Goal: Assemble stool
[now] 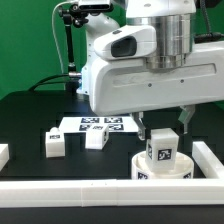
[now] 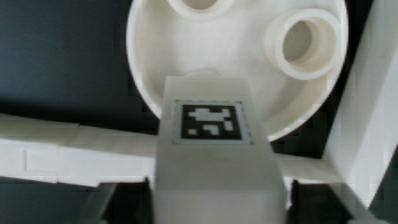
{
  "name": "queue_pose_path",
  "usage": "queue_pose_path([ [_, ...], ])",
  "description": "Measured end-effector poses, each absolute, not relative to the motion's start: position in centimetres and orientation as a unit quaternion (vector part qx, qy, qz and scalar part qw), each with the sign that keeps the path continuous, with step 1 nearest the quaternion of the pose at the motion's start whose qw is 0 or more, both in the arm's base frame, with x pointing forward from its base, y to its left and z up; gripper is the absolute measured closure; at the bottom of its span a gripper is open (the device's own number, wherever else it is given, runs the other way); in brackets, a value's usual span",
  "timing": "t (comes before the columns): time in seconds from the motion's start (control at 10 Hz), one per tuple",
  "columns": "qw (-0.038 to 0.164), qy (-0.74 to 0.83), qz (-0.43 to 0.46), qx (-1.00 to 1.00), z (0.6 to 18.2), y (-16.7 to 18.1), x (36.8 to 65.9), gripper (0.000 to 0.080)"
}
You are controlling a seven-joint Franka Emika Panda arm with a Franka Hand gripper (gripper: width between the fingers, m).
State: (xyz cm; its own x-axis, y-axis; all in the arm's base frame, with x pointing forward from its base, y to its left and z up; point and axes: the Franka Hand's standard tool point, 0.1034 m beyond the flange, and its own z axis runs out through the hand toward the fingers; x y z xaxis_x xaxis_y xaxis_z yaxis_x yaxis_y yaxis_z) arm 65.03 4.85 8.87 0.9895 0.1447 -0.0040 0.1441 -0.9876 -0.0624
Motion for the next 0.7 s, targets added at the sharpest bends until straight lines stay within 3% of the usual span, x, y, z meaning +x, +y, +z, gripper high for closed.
queue_pose_path([
  [0.1,0.031,-0.072,0.004,-0.997,8.87,4.85,65.04,0.0463],
  [0.5,0.034,-0.048,0.004,-0.998,8.94,4.83,65.06,0.0463],
  [0.7,0.047,0.063,-0.001,-0.997,9.29,4.56,65.05,0.0462],
])
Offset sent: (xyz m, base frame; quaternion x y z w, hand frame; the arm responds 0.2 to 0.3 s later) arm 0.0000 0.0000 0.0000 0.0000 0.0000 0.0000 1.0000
